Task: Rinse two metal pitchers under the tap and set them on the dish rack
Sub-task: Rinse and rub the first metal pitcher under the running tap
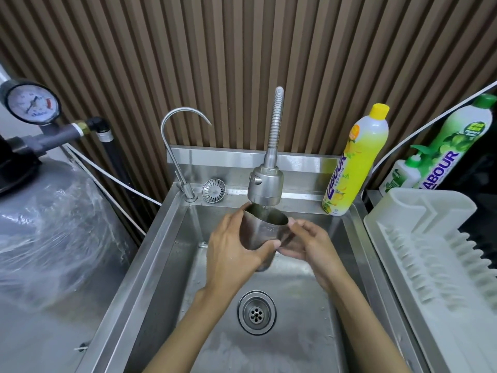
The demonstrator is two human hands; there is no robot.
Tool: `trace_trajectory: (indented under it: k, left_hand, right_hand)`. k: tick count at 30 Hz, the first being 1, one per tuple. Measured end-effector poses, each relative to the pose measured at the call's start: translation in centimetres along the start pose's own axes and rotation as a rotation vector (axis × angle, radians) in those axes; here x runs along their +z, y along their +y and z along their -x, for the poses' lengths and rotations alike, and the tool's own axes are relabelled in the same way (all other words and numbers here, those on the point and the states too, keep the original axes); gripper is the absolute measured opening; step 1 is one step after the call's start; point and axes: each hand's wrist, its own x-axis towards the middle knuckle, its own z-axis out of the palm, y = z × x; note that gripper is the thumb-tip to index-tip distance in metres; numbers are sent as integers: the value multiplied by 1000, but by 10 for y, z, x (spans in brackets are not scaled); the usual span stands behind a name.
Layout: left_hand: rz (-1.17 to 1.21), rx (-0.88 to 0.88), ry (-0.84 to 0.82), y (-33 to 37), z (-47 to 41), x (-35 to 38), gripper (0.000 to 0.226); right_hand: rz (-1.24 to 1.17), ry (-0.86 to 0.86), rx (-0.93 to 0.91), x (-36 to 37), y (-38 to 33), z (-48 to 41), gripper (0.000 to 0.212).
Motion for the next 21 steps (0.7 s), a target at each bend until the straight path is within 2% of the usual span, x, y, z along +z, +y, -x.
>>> trace_trajectory:
  k: [3,6,9,11,13,15,17,21]
  left_hand:
    - [44,-106,-54,4,3,5,52]
    - [150,-189,-137,5,3,11,50]
    - [368,-262,-239,2,1,18,59]
    - [476,-283,-237,-1,-3,24,54]
    - [534,-265,-159,-1,-9,29,58]
    - [540,-224,-57,0,-15,29,76]
    - [489,-150,28,3,-17,23,87]
    - [299,30,103,7,-13,5,83]
  right_hand:
    - [257,155,-20,-6,-18,4,27]
    - [437,212,-87,-10,-36,9,29]
    - [688,270,-241,-8,-47,15,28]
    - [731,285,-338,-6,-50,17,24]
    - [522,220,-359,-3,-46,16,17]
    - [281,72,-317,-1,-37,12,8]
    - [123,-30,-282,2,-27,4,8]
    - [-270,-191,-118,13,-16,-2,17]
